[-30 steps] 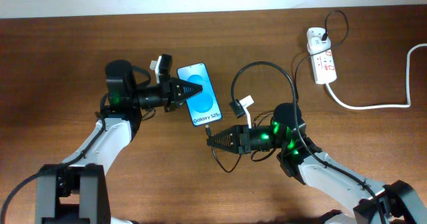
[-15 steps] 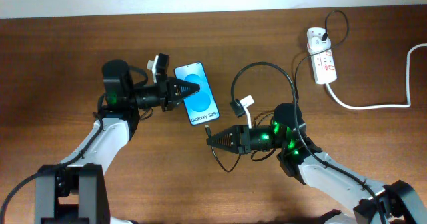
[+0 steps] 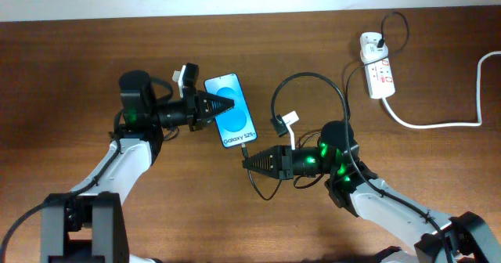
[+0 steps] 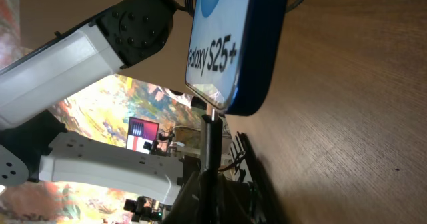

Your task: Plug charger to phone and switch on socket

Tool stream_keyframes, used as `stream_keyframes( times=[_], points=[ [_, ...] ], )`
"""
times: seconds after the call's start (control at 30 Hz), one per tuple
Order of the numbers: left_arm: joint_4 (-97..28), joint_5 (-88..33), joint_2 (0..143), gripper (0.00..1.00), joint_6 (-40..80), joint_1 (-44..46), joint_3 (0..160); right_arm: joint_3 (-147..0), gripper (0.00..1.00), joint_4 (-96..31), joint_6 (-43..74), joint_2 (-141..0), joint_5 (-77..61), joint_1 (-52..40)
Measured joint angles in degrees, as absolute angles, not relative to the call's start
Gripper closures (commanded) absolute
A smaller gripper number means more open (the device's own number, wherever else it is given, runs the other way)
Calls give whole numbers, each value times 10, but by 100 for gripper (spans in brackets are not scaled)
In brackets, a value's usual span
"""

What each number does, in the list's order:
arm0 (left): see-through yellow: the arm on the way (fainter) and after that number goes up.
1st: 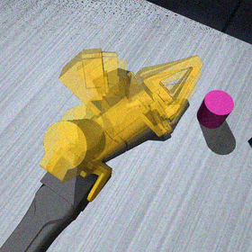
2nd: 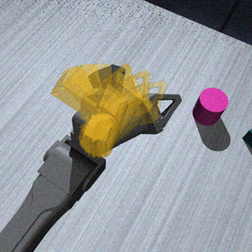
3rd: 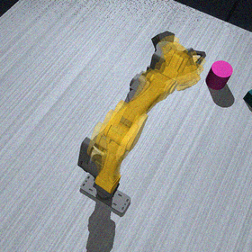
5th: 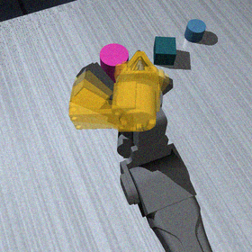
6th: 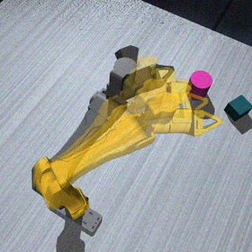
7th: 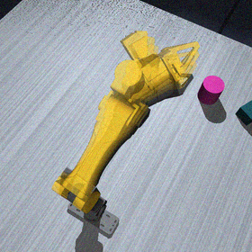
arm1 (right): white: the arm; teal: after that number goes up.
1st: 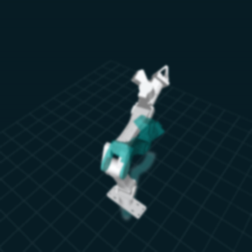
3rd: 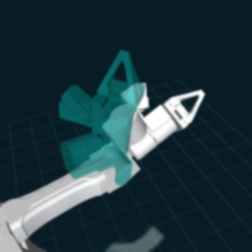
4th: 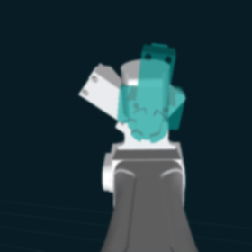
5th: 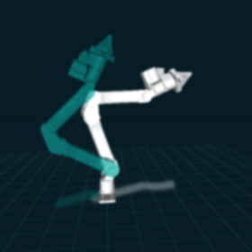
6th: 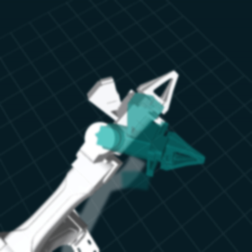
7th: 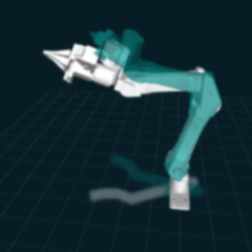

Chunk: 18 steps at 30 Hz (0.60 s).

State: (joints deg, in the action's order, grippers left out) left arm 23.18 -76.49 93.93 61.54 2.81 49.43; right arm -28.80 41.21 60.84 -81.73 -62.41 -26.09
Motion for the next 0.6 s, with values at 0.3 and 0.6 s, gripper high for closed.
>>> stream_keyframes(
  times=[0.3,0.6],
  points=[
    [232,-765,939,100,615,28,494,-288,96,412,597,-817,-624,-261],
    [232,-765,939,100,615,29,494,-288,96,412,598,-817,-624,-261]
  ],
)
